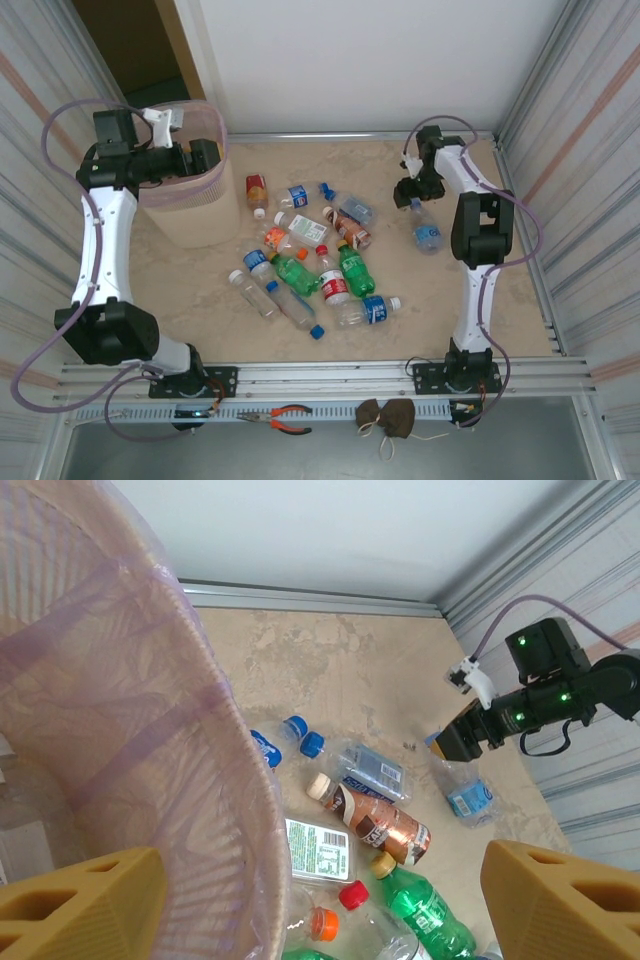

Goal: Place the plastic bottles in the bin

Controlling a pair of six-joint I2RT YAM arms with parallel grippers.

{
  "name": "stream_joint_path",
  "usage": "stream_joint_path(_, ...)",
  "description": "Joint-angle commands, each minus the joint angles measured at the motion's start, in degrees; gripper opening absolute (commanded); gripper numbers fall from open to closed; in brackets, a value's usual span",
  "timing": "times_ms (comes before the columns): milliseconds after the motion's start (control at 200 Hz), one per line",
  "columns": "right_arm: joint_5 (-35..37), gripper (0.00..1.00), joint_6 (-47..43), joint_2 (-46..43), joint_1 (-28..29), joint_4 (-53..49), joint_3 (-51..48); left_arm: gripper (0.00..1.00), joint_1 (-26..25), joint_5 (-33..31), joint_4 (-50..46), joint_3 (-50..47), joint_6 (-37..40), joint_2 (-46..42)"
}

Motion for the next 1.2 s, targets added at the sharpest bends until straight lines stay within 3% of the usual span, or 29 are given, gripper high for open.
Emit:
stream_joint_path(0, 1.76, 0.68, 0.67, 2.85, 0.64, -2.38, 3.93, 0.82, -0.28, 1.41, 1.18, -0.56, -0.81, -2.17)
stream_joint_path(787, 3.83, 0.43, 0.49, 6.71, 0.48, -4.71, 5.70, 0.82, -0.72, 1.67, 1.78, -1.47, -1.23, -2.86)
stream_joint_path(1197, 3.99, 0.43, -0.19, 7.26, 0.57, -4.44, 5.61, 0.82, -0.72, 1.98, 2.48, -2.18, -1.66, -3.41)
